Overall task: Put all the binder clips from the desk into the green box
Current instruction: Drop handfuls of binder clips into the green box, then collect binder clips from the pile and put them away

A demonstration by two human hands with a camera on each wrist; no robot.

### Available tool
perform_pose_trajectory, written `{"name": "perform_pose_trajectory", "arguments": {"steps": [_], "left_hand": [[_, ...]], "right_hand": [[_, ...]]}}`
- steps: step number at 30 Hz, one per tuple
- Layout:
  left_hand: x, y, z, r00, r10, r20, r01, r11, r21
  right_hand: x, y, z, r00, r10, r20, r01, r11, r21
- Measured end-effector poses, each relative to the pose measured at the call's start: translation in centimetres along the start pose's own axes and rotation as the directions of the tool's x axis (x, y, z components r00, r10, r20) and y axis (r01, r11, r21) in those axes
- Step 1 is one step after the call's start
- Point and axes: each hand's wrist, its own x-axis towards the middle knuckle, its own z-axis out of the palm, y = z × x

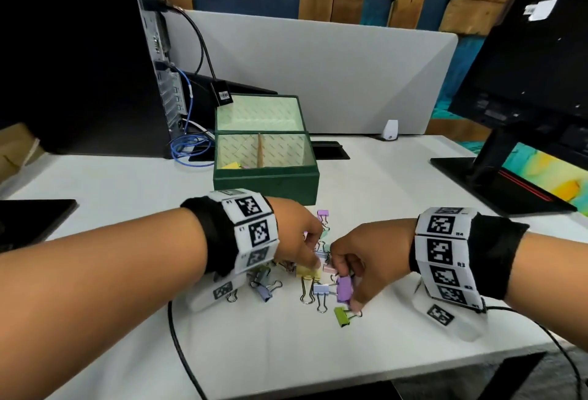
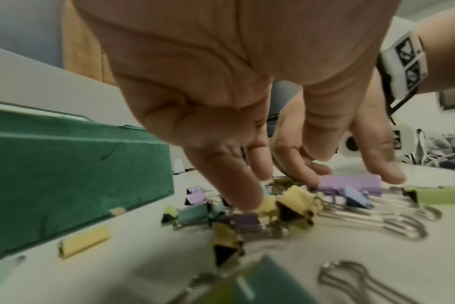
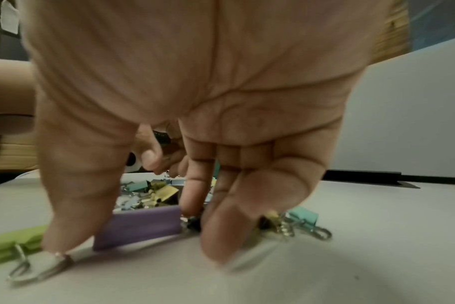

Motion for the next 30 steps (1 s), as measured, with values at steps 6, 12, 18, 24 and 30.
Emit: {"name": "perform_pose_trajectory", "arguments": {"steps": [6, 12, 18, 24, 30], "left_hand": [[0.5, 1.5, 0.6, 0.998, -0.058, 0.009, 0.056, 0.984, 0.167], [1.0, 2.0, 1.1, 0.999, -0.045, -0.02, 0.048, 0.989, 0.143], [1.2, 2.1, 1.3, 0.999, -0.047, -0.017, 0.048, 0.988, 0.144], [0.6, 0.2, 0.3, 0.996, -0.094, 0.009, 0.094, 0.977, -0.189], [-1.4, -5.0, -2.8, 0.973, -0.183, -0.14, 0.007, 0.632, -0.775]], "right_hand": [[-0.1, 0.5, 0.0, 0.999, -0.024, -0.027, 0.024, 1.0, 0.017], [-0.6, 2.2, -1.4, 1.0, -0.007, -0.014, 0.009, 0.989, 0.145], [-0.6, 4.2, -3.7, 0.999, -0.021, 0.031, 0.006, 0.906, 0.424], [-0.1, 5.4, -4.5, 0.983, 0.063, -0.17, 0.075, 0.709, 0.701], [1.3, 5.0, -6.1, 0.93, 0.204, -0.307, 0.153, 0.545, 0.824]]}}
